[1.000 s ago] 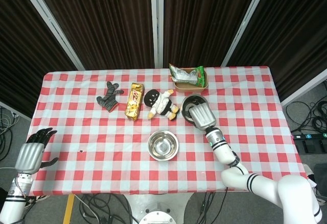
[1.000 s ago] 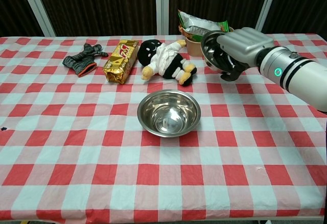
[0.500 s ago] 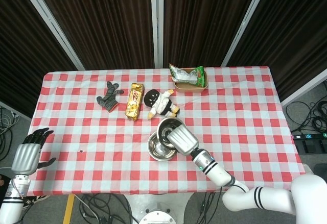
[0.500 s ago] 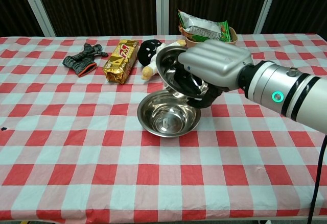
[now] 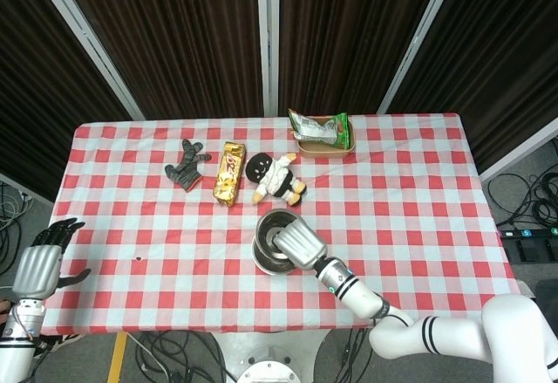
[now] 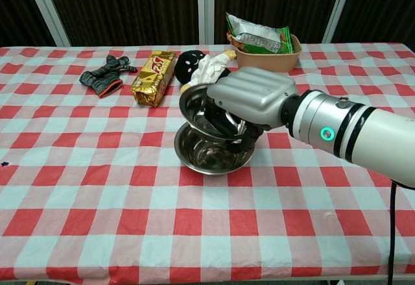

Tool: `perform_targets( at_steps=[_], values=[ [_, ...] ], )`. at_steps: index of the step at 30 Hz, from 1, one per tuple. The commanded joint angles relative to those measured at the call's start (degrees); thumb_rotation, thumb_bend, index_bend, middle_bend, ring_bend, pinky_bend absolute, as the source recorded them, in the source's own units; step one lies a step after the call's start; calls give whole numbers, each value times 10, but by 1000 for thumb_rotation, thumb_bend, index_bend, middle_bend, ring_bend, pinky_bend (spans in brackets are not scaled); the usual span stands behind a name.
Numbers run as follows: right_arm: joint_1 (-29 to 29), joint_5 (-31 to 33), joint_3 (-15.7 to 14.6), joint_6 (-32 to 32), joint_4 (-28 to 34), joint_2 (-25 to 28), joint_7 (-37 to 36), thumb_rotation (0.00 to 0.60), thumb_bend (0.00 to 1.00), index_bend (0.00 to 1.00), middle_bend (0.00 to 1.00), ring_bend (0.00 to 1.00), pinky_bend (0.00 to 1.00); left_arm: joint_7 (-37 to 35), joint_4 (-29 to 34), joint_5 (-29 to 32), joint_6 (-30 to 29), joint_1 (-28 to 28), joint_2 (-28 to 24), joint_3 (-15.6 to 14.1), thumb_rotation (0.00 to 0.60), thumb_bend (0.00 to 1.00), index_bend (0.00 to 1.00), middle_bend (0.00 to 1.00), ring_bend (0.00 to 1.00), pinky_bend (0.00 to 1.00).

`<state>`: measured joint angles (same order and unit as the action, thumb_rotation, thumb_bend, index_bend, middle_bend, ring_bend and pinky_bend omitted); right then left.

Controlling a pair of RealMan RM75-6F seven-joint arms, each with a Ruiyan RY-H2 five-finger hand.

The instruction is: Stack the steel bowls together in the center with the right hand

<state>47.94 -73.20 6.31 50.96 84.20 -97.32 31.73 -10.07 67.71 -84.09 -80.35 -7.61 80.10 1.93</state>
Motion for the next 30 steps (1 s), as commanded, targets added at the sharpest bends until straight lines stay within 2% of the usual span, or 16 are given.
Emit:
perform_targets(
  at_steps=[1,4,8,16,23,27,30],
  values=[
    [5,-4,0,-12,7,11,-16,600,1,628,552,432,455,-4,-1,-1,0,0,-1,1,600,132,227,245,152,224],
    [8,-7,1,-17,14,21,-27,600,0,590,539,378,413,-5,0,-2,-1,0,-1,0,600,132,226,245,152,225],
    [4,-21,6,4,33,36,-36,600,0,556,523,358,396,-5,1,-3,-1,-1,-1,0,600,129,226,245,152,224],
    [-39,-37,24,90,114,127,-43,600,0,551,523,358,394,2,10,-6,0,-4,-3,0,600,127,227,245,152,224],
    [-85,-37,3,122,169,205,-58,600,0,518,512,355,392,19,24,-10,-2,-5,-5,-2,600,127,226,245,151,225],
    [-138,-61,-10,196,180,237,-89,600,0,497,506,355,387,32,37,-12,-6,-4,-9,-2,600,127,226,245,152,224],
    [-186,-73,-16,266,165,252,-121,600,0,466,492,343,385,42,50,-15,-8,-6,-14,-2,600,127,227,245,151,224]
  ],
)
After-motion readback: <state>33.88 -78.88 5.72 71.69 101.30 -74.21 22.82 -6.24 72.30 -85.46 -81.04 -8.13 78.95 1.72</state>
